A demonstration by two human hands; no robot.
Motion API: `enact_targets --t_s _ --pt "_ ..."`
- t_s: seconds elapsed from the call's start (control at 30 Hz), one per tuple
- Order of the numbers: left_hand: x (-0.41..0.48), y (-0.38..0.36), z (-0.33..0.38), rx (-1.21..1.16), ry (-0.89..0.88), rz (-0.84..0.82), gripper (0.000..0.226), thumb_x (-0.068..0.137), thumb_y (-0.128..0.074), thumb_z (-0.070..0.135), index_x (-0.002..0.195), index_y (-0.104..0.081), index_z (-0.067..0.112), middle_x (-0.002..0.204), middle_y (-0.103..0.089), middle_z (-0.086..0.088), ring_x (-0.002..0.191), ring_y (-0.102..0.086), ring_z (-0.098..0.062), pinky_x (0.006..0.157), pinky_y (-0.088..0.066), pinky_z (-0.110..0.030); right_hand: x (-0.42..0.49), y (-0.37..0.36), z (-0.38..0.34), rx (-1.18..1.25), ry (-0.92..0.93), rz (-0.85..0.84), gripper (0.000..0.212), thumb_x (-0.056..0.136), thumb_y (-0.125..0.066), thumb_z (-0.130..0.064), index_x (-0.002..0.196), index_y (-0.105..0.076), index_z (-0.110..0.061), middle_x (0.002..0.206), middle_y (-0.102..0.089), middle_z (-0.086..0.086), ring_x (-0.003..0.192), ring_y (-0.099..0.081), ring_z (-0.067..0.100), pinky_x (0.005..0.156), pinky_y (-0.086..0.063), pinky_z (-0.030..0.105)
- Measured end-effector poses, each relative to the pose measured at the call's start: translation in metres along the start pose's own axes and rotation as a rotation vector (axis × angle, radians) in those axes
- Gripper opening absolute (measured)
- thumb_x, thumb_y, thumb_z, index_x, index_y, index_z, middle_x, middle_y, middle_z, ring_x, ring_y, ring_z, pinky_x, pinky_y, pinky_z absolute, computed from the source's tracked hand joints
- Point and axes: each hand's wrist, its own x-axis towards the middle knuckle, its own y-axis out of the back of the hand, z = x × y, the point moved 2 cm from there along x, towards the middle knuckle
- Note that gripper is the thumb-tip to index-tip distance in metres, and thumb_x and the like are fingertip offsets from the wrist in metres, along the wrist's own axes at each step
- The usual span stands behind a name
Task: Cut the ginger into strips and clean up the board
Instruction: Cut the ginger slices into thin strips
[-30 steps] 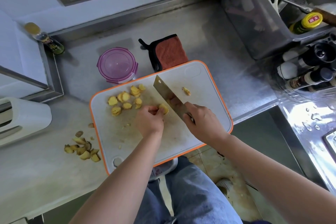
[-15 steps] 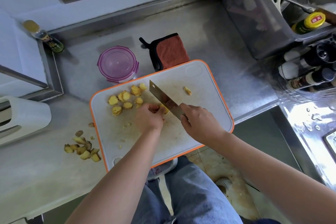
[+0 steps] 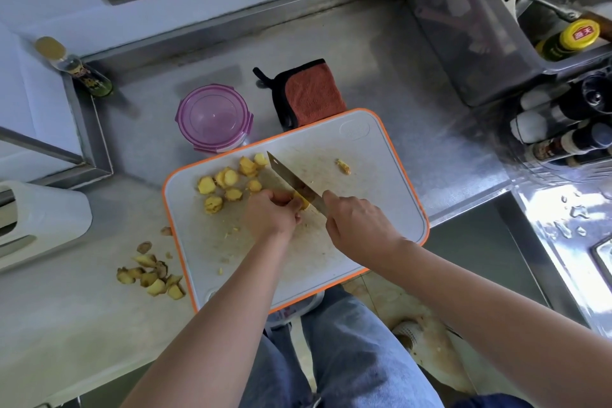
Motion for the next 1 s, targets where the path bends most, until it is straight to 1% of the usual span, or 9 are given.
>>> enact_targets --t_s 0.2,0.4,0.57,0.63,0.7,0.77,0.83,0.97,1.0 --pt "-0.001 0.001 0.001 0.038 -0.024 0.009 0.024 0.080 -0.076 0.005 0.065 -0.060 0.016 0.065 -0.067 -0.006 0.056 -0.068 -0.026 0.062 -0.060 -0.039 -0.002 -0.001 0.001 0.019 -0.006 0.004 0.003 0.097 -0.036 -0.013 0.096 -0.035 -0.016 0.062 -0.039 -0.002 0.053 -0.038 0.016 0.050 -0.029 0.029" --pt "-0.001 0.003 -0.001 0.046 -0.068 0.015 0.017 0.080 -0.076 0.005 0.076 -0.062 0.013 0.073 -0.071 -0.007 0.050 -0.065 -0.018 0.052 -0.057 -0.031 -0.006 0.004 0.006 0.052 0.000 0.058 0.008 0.098 -0.036 -0.016 0.091 -0.033 -0.017 0.062 -0.040 -0.001 0.058 -0.044 0.021 0.051 -0.032 0.031" --pt "-0.006 0.002 -0.005 0.364 -0.450 -0.001 0.022 0.087 -0.070 0.015 0.108 -0.069 0.019 0.094 -0.074 -0.001 0.078 -0.069 -0.022 0.070 -0.056 -0.035 -0.010 0.002 0.019 0.209 -0.141 0.151 0.015 0.098 -0.038 -0.018 0.084 -0.034 -0.014 0.061 -0.039 0.000 0.053 -0.038 0.019 0.047 -0.027 0.030" --pt "-0.007 0.002 -0.003 0.476 -0.564 -0.004 0.024 0.088 -0.068 0.014 0.112 -0.071 0.016 0.099 -0.074 -0.002 0.088 -0.068 -0.020 0.074 -0.050 -0.027 -0.010 -0.002 0.021 0.218 -0.158 0.131 0.016 0.099 -0.038 -0.018 0.084 -0.034 -0.014 0.062 -0.039 -0.001 0.054 -0.038 0.018 0.047 -0.027 0.030" --pt "-0.007 0.005 0.001 0.576 -0.614 -0.017 0.022 0.088 -0.068 0.015 0.109 -0.071 0.014 0.095 -0.074 -0.001 0.087 -0.066 -0.017 0.070 -0.046 -0.025 -0.011 -0.005 0.020 0.233 -0.161 0.126 0.016 0.099 -0.039 -0.018 0.084 -0.035 -0.014 0.063 -0.040 0.000 0.054 -0.039 0.018 0.048 -0.029 0.030" --pt "-0.005 0.008 0.004 0.618 -0.596 -0.032 0.016 0.087 -0.070 0.017 0.102 -0.070 0.014 0.090 -0.071 0.002 0.080 -0.063 -0.014 0.064 -0.043 -0.024 -0.011 -0.006 0.019 0.251 -0.162 0.132 0.016 0.098 -0.039 -0.018 0.083 -0.036 -0.013 0.063 -0.042 0.001 0.056 -0.041 0.020 0.049 -0.031 0.032" --pt "-0.002 0.009 0.004 0.535 -0.488 -0.029 0.015 0.084 -0.074 0.021 0.095 -0.070 0.013 0.085 -0.070 0.002 0.075 -0.060 -0.013 0.061 -0.039 -0.022 -0.010 -0.005 0.019 0.257 -0.160 0.138 0.016 0.098 -0.039 -0.018 0.084 -0.037 -0.013 0.063 -0.042 0.000 0.056 -0.041 0.019 0.049 -0.031 0.031" --pt "-0.001 0.000 -0.004 0.015 0.001 -0.046 0.025 0.076 -0.081 0.031 0.085 -0.072 0.009 0.067 -0.068 -0.002 0.059 -0.061 -0.016 0.061 -0.048 -0.026 -0.009 -0.002 0.020 0.254 -0.158 0.168 0.012 0.098 -0.039 -0.019 0.087 -0.038 -0.014 0.063 -0.041 -0.001 0.055 -0.041 0.018 0.049 -0.031 0.030" --pt "-0.003 -0.005 -0.008 -0.053 0.057 -0.052 0.026 0.075 -0.082 0.031 0.084 -0.071 0.010 0.065 -0.068 -0.002 0.056 -0.061 -0.016 0.062 -0.051 -0.029 -0.009 -0.002 0.020 0.249 -0.157 0.169 0.012 0.098 -0.039 -0.019 0.087 -0.038 -0.014 0.063 -0.041 -0.001 0.055 -0.041 0.019 0.049 -0.031 0.031"
